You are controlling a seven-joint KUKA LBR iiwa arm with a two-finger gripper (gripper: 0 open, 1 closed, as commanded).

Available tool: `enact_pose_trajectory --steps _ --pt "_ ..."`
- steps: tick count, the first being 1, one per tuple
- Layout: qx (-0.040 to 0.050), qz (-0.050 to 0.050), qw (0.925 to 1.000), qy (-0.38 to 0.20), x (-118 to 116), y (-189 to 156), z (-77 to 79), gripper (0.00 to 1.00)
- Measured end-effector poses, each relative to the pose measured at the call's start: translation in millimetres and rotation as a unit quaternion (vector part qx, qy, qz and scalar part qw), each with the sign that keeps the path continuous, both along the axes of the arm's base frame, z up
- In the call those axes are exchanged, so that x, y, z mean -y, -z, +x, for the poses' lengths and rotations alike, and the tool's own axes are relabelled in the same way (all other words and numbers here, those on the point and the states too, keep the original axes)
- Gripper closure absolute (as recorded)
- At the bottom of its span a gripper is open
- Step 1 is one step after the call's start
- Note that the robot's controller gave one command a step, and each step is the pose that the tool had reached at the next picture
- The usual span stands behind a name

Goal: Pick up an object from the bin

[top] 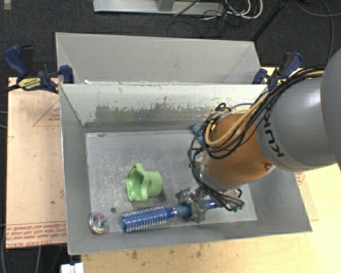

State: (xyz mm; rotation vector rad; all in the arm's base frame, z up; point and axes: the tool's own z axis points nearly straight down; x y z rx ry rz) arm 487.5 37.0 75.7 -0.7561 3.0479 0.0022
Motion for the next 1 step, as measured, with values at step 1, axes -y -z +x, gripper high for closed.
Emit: enact_pose_trajectory --steps 1 --pt "0.0061 0.000 0.9999 0.009 19.5 -182.3 78.4 1.00"
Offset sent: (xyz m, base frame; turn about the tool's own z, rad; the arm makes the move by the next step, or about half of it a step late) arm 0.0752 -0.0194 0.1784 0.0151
